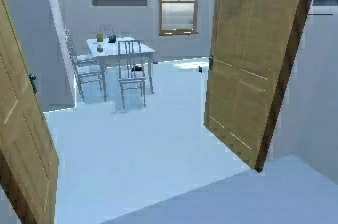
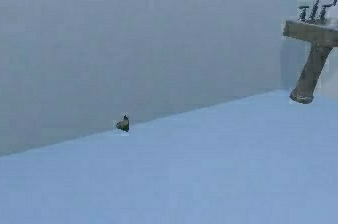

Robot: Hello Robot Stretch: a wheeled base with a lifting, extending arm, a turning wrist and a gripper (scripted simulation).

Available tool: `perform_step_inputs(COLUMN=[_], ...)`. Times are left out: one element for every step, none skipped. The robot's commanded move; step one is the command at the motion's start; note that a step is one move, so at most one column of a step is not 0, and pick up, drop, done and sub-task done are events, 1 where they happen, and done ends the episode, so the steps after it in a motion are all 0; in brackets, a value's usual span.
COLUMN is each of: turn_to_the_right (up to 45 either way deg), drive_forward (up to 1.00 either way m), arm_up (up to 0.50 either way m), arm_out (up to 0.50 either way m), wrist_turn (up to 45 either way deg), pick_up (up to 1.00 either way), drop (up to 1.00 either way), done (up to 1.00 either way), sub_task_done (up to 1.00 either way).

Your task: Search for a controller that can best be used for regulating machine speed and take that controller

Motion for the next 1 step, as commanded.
perform_step_inputs(turn_to_the_right=[0.0], drive_forward=[1.0], arm_up=[0.0], arm_out=[0.0], wrist_turn=[0.0], pick_up=[0.0], drop=[0.0], done=[0.0], sub_task_done=[0.0])
